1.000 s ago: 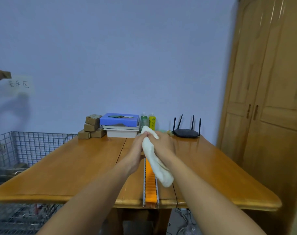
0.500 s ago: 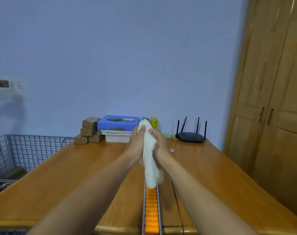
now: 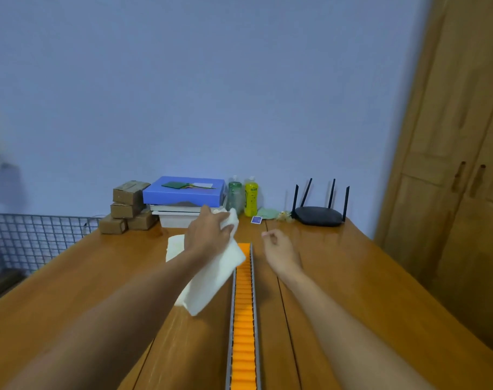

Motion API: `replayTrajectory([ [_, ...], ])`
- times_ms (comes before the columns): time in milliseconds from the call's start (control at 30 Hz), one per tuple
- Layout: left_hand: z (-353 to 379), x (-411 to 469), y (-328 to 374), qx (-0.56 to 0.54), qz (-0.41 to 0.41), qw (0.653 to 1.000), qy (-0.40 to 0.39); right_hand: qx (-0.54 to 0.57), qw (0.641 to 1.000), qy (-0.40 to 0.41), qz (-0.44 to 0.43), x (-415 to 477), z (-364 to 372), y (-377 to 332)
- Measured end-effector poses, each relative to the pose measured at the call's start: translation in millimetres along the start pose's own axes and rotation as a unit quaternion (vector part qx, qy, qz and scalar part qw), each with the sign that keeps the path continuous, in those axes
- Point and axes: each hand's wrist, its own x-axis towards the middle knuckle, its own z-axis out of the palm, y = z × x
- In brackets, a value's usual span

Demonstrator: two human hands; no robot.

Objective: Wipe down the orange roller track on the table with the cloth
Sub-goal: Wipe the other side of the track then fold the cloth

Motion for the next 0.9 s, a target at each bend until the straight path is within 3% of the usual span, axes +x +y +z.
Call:
replayTrajectory([
  [267, 66, 42, -32, 0.105, 0.049, 0.992, -0.056, -0.058, 0.998, -0.023, 0.008, 43, 20, 43],
  [700, 144, 81, -66, 0.094, 0.015, 0.987, -0.126, -0.151, 0.983, -0.099, 0.026, 100, 64, 85],
  [900, 165, 90, -81, 0.079, -0.007, 0.987, -0.136, -0.181, 0.97, -0.159, -0.026, 99, 78, 101],
])
